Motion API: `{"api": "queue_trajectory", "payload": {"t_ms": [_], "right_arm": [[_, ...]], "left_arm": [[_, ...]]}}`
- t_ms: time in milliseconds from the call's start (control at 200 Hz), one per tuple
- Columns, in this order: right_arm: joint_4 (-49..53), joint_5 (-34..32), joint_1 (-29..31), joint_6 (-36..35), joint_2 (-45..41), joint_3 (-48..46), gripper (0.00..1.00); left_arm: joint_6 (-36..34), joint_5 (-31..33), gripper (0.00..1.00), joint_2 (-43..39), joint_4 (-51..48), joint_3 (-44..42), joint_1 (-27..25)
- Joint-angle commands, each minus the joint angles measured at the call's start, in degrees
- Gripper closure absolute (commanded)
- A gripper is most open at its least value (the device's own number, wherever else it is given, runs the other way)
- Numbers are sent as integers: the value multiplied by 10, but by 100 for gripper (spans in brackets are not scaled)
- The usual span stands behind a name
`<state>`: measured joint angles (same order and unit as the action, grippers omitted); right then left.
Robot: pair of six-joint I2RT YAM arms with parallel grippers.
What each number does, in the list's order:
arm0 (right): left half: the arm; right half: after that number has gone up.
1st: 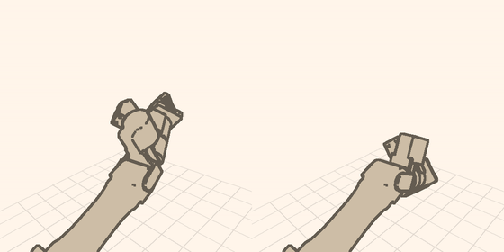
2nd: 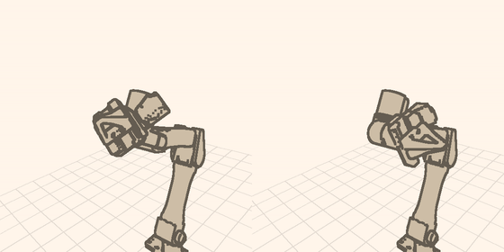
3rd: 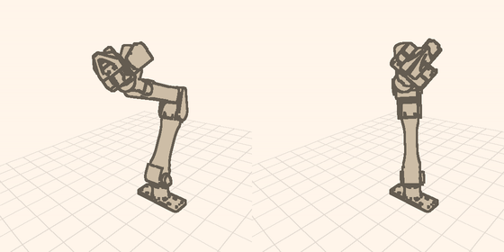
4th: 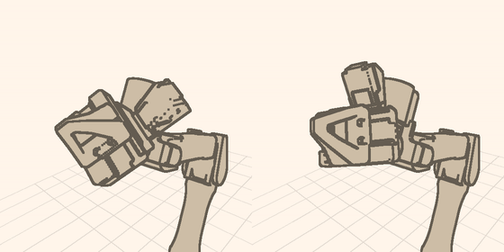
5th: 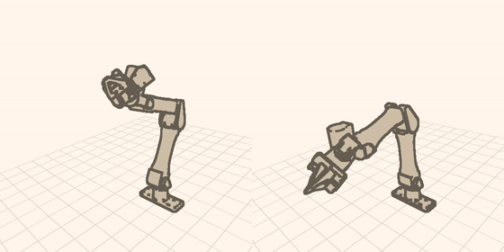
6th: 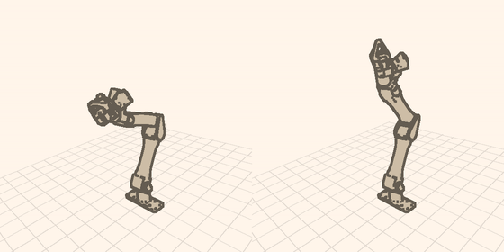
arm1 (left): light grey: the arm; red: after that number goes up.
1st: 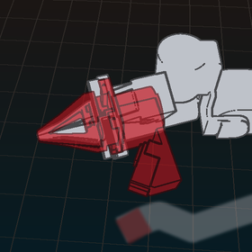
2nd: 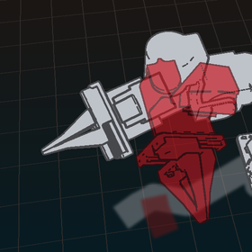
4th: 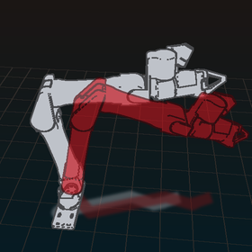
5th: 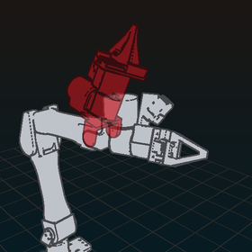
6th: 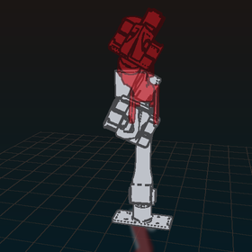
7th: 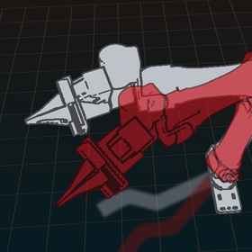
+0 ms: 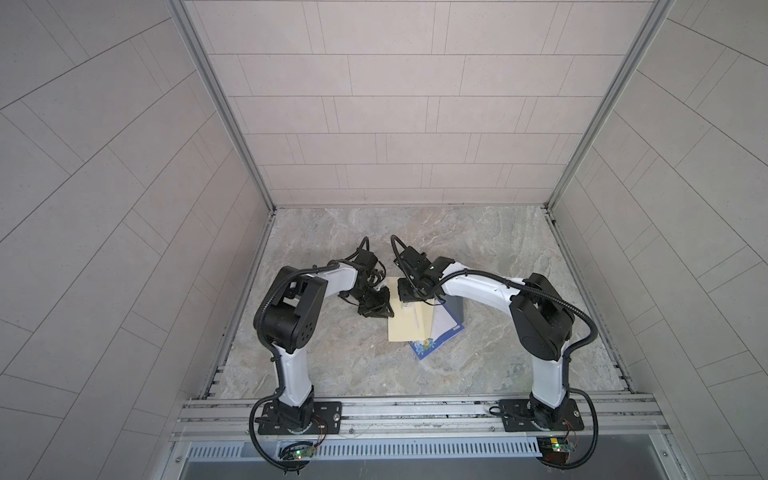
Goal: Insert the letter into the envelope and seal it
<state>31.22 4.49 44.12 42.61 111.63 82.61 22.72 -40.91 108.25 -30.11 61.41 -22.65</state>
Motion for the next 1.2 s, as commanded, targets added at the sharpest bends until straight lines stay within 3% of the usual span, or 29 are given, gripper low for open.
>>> {"api": "queue_trajectory", "payload": {"t_ms": [0,45,235,530,896,1196], "right_arm": [[56,-32,13,-7,14,-2,100],[69,-48,19,-10,18,6,100],[126,-143,46,-10,37,32,100],[147,-194,34,7,22,14,100],[141,-204,33,18,12,3,100],[-18,-156,33,-1,-97,-66,100]], "left_arm": [[-4,12,96,12,20,-1,-4],[-2,18,100,13,18,0,-5],[2,45,100,16,-4,6,-5],[7,63,100,25,-17,9,0],[5,67,100,21,-19,8,-1],[0,65,100,21,-20,12,-5]]}}
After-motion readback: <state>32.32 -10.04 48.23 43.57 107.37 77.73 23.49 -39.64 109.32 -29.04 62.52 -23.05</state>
